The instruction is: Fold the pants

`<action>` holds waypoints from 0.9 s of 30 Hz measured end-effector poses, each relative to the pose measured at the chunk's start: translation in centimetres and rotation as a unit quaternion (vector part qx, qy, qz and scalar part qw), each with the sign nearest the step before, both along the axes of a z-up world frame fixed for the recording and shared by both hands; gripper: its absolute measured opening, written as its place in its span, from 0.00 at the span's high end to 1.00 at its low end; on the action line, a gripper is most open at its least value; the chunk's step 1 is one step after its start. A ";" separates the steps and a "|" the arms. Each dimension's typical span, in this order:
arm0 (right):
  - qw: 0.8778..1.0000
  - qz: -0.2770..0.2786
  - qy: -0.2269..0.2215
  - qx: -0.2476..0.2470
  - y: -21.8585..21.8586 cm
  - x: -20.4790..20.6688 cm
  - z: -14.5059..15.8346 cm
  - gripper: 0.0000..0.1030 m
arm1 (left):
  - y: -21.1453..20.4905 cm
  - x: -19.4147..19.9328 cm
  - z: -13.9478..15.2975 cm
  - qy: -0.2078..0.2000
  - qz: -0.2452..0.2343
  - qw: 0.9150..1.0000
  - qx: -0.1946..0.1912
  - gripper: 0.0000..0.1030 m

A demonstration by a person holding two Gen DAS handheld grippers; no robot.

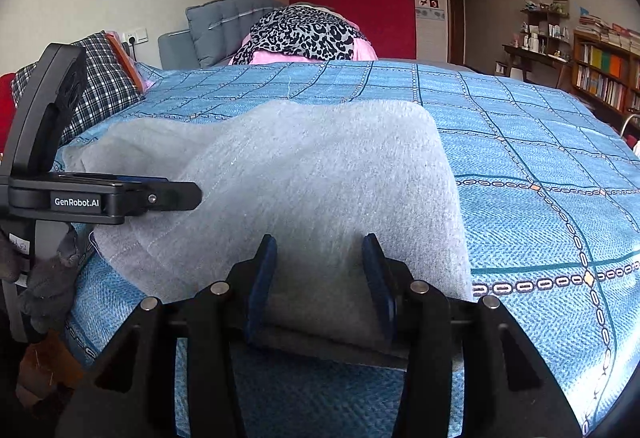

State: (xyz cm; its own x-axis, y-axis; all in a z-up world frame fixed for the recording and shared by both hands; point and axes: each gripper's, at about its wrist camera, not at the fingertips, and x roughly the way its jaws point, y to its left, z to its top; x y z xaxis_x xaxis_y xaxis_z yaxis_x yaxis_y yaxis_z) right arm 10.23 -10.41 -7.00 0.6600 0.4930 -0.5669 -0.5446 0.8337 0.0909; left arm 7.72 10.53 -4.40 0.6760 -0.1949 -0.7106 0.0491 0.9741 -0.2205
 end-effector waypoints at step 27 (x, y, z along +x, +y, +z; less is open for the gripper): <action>1.000 -0.002 -0.003 0.000 0.1 -0.1 0.0 0.48 | 12.2 -8.3 4.2 -0.039 0.230 0.972 -0.008 0.25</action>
